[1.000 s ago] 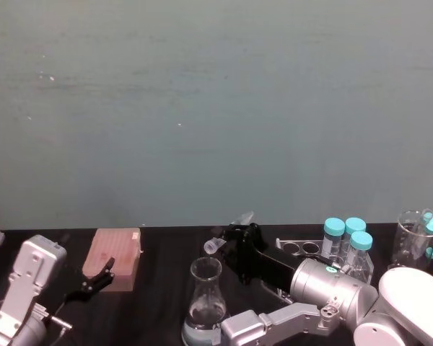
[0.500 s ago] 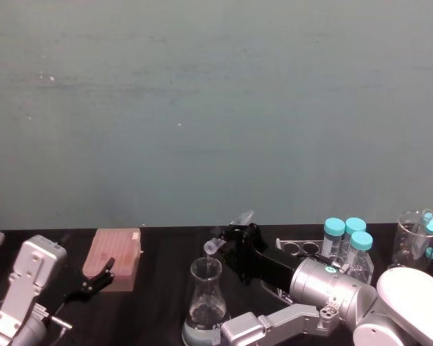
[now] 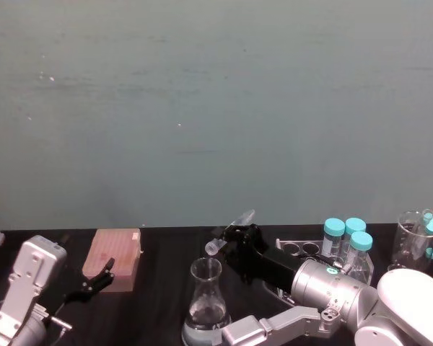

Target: Pour the liquid from the test tube into the beaker using one hand.

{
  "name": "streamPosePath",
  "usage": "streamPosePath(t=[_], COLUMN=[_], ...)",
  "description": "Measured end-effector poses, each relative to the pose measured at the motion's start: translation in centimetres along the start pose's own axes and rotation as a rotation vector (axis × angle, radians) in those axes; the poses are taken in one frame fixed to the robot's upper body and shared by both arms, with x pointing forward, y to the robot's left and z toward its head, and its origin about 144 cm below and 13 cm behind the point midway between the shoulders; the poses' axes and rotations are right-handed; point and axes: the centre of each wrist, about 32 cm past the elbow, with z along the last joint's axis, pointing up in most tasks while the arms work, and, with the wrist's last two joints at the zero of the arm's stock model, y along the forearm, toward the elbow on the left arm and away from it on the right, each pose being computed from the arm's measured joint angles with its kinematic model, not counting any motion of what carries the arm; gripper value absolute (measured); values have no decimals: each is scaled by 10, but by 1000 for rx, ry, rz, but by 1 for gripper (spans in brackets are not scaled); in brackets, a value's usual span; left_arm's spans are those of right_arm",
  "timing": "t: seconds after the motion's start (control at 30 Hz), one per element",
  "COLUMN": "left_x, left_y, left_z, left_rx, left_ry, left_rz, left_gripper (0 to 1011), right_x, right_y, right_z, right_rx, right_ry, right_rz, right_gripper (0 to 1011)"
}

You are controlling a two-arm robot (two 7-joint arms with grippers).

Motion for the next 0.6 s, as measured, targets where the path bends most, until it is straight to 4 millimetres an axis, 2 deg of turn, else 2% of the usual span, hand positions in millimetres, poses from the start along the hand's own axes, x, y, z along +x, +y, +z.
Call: streamPosePath(t=[0.6], left_x=[0], left_y=[0], left_z=[0], left_rx=[0], left_ry=[0], left_rz=[0], left_gripper=[1000], right_x=[1], right_y=[0], right_z=[3], right_rx=[7], right_ry=[-46], right_rz=[-5], right_gripper=[204])
